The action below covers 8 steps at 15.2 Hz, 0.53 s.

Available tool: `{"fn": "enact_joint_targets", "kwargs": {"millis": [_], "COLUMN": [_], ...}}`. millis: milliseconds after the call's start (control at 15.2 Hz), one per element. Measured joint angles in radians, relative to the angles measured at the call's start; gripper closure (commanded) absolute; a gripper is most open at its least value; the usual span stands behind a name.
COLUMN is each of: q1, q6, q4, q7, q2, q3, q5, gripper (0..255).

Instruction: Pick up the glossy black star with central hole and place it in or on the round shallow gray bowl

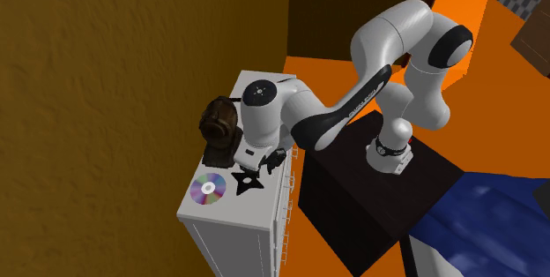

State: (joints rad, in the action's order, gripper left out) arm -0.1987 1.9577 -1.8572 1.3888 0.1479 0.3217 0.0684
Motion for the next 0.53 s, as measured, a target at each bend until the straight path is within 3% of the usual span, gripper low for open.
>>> {"fn": "enact_joint_targets", "kwargs": {"millis": [462,528], "q1": [0.000,0.000], "q6": [0.000,0.000], "q4": [0.000,0.000], "q7": [0.000,0.000], "q2": [0.000,0.000], "q3": [0.000,0.000], "q5": [0.000,0.000], "gripper": [255,0]}}
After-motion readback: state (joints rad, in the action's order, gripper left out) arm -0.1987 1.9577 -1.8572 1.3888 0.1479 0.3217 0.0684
